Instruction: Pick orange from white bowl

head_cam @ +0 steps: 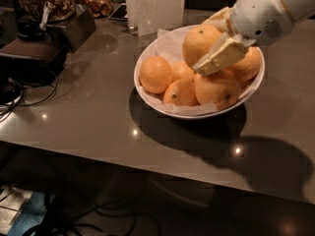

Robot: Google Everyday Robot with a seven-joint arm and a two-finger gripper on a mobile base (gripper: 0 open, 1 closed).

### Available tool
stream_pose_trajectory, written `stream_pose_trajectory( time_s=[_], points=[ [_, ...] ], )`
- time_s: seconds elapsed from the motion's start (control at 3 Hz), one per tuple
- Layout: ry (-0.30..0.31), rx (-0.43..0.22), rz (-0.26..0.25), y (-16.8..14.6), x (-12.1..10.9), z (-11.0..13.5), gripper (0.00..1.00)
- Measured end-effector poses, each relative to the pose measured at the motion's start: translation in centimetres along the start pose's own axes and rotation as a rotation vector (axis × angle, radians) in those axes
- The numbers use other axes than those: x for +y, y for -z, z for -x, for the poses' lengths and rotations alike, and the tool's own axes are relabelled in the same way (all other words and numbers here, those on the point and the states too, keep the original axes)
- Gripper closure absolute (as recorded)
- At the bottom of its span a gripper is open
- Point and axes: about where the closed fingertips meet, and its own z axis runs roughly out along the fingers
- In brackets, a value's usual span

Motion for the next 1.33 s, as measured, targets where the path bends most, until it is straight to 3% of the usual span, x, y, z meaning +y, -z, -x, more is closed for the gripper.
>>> stream_pose_trajectory(
  time_s=[0.33, 0.67, 1.0, 1.33],
  points=[
    [0.047, -0.058, -0.023, 2.4, 2.5, 1.7, 1.00],
    [0.020, -0.103, -0.031, 3.6, 5.0, 1.3, 1.00],
    [-0.030, -0.130, -0.006, 3.5, 6.7, 0.4, 1.00],
    [-0.032, -0.131, -0.006, 3.5, 6.8, 0.4, 1.00]
  ],
)
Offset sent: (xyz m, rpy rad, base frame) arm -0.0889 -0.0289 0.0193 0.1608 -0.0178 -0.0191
